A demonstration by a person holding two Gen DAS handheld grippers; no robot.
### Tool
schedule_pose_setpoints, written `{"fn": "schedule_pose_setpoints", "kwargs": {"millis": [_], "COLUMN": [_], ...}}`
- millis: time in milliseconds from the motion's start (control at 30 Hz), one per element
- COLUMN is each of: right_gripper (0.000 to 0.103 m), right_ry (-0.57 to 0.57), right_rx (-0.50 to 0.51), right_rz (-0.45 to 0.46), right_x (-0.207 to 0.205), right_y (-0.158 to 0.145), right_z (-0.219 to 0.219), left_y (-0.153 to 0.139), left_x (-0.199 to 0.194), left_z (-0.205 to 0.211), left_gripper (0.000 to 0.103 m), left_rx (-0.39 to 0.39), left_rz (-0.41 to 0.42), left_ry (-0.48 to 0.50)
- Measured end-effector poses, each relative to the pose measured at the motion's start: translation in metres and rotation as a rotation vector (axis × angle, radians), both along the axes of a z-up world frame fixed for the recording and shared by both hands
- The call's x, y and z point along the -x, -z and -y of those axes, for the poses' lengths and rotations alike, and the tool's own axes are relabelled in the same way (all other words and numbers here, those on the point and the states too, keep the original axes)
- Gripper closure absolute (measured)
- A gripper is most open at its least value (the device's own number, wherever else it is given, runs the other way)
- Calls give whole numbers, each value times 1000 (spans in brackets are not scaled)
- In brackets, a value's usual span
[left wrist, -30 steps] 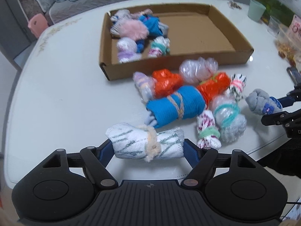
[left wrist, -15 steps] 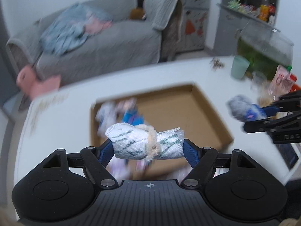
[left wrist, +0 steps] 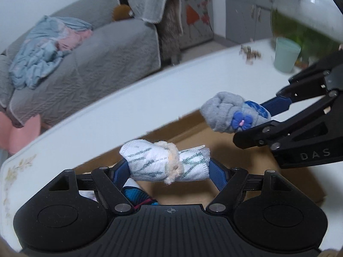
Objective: Organize objects
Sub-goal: 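Lift both held socks and carry them into the cardboard box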
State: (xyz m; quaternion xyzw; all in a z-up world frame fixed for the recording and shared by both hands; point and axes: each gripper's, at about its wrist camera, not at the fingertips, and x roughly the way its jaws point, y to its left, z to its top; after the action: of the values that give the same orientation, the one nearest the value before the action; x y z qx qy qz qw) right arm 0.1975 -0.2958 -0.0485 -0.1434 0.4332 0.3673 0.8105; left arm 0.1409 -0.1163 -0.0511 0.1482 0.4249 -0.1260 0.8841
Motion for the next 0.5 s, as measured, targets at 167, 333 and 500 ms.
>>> {"fn": "schedule_pose_setpoints", "kwargs": {"millis": [167,333,500], "right_gripper": [69,69,69], "right_ry": [-11,-18,-9], "right_rx": [47,73,72], "right_rz": [-36,-46,-53], "right_x": [-17,-25,-26], "right_y": [29,41,45], "right_z": [-18,-26,-29], "left_y": [19,32,33], "left_x": [-7,-17,-17], "left_z": [-1,-3,-3], "left_gripper": [23,23,22], "left_rx": [-20,-35,-51], "left_rz": [-11,-27,-20], "left_ry": [29,19,28]}}
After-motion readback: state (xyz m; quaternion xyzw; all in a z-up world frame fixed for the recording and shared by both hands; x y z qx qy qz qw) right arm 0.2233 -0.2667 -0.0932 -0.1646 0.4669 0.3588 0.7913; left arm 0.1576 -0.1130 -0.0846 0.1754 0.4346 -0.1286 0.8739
